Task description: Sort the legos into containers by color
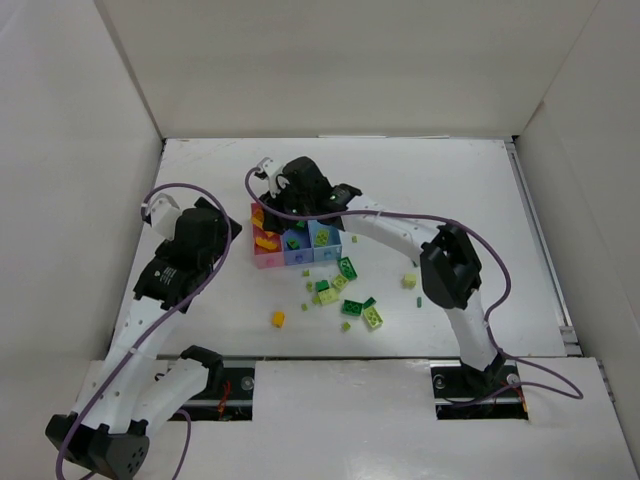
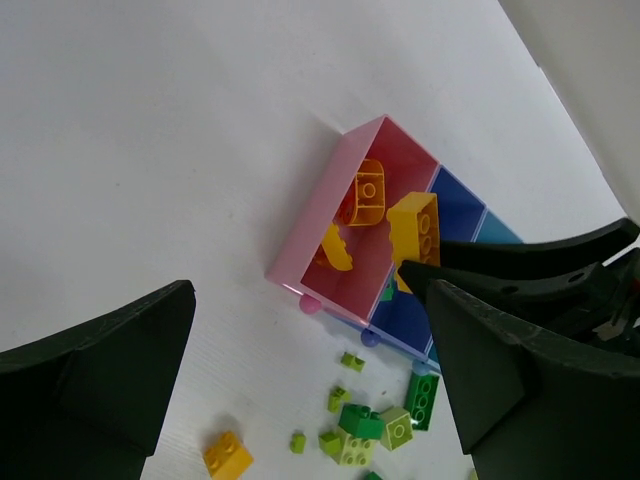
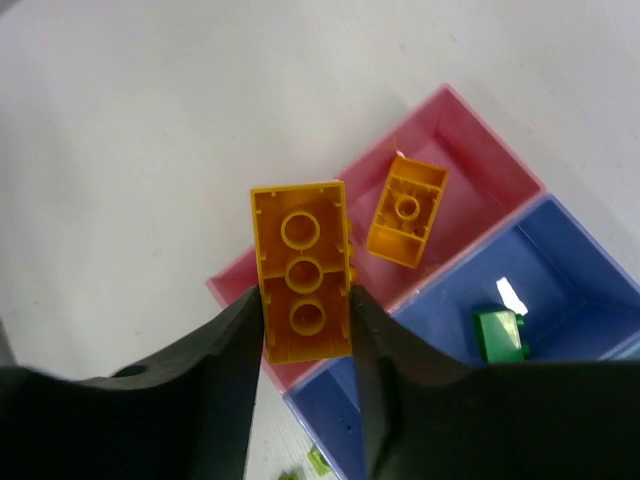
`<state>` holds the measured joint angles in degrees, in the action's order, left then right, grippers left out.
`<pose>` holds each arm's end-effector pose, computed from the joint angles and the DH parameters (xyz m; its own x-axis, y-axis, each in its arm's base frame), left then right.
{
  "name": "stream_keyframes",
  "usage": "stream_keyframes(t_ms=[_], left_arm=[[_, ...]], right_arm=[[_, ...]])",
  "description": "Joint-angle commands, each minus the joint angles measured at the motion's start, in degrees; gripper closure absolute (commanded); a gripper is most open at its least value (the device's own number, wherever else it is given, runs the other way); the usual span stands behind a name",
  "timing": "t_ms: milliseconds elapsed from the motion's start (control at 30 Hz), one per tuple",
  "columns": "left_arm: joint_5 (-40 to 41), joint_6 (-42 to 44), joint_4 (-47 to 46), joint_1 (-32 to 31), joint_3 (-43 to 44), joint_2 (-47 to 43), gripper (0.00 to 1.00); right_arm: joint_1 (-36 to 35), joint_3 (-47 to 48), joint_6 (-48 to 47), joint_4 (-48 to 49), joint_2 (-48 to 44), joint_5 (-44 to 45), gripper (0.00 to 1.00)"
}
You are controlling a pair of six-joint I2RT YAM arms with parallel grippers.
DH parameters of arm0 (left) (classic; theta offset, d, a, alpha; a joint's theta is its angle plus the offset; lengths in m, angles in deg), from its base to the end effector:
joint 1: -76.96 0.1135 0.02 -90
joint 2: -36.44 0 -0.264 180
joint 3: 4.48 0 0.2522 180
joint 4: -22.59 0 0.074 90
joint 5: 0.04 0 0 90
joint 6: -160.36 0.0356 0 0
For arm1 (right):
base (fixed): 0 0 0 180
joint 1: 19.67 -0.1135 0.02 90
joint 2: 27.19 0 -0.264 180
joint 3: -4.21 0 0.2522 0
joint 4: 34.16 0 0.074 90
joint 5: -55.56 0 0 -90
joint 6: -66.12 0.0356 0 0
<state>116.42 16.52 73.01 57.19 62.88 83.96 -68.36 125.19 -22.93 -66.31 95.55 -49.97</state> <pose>0.1654 -0.0426 0.3399 -0.2355 -0.6834 -0.6910 -0.4209 0.7126 -0.5613 0.3260 0.3854 0.2674 -0.3827 -0.4112 -0.8273 -0.8642 0.4760 0.1631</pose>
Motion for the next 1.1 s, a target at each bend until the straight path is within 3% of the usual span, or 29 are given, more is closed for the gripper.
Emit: stream_keyframes(t_ms=[0,233,433,533,600,667,767,800,900,933,1000,1067], left_arm=[[-1.23,1.46,-1.07,-0.09,-0.34,-0.24,0.00],[-1.84,3.39,-0.54,-0.09,1.24,-0.24,0.00],[-5.71,7.60,-2.81,-0.09,0.98,0.28,0.00],[-16.38,13.39,-8.07,-0.09,-2.08,0.81,0.00],[-20.88,16.04,-10.90,-0.09,-3.85,1.51,0.00],[-23.46,18.32,-14.32,-3.58,-6.13,2.39,0.00],[-23.47,19.04,-15.57,-9.64,-6.76,5.37,0.00],[-22.51,19.56,-15.57,-11.41,-6.76,6.08,0.00],[-19.96,19.57,-17.41,-19.82,-6.76,9.68,0.00],[-18.56,20.09,-18.11,-22.30,-6.76,10.73,0.00],[-17.32,20.62,-19.52,-28.97,-6.76,14.50,0.00],[-16.09,20.62,-21.02,-31.81,-6.06,17.32,0.00]], right_arm=[[-0.71,5.10,0.02,1.27,1.53,-4.50,0.53],[-0.71,5.02,-0.51,1.25,-0.82,-2.41,0.45],[-0.71,-2.79,-1.03,1.87,-9.33,3.74,0.45],[1.30,-14.27,-0.34,3.97,-17.31,9.18,0.43],[2.10,-16.93,0.27,4.68,-21.90,10.77,0.40],[5.08,-25.36,0.98,5.21,-29.17,12.36,0.38],[10.18,-35.48,3.00,5.21,-39.02,15.26,0.24],[11.50,-37.68,3.00,5.21,-41.50,15.27,0.11],[15.37,-45.06,3.53,3.19,-50.19,18.25,0.09],[16.16,-46.47,3.53,1.53,-52.14,19.65,0.00],[18.36,-50.08,3.53,0.12,-56.88,20.19,0.00],[20.37,-53.23,4.05,-1.55,-59.62,20.88,0.00]])
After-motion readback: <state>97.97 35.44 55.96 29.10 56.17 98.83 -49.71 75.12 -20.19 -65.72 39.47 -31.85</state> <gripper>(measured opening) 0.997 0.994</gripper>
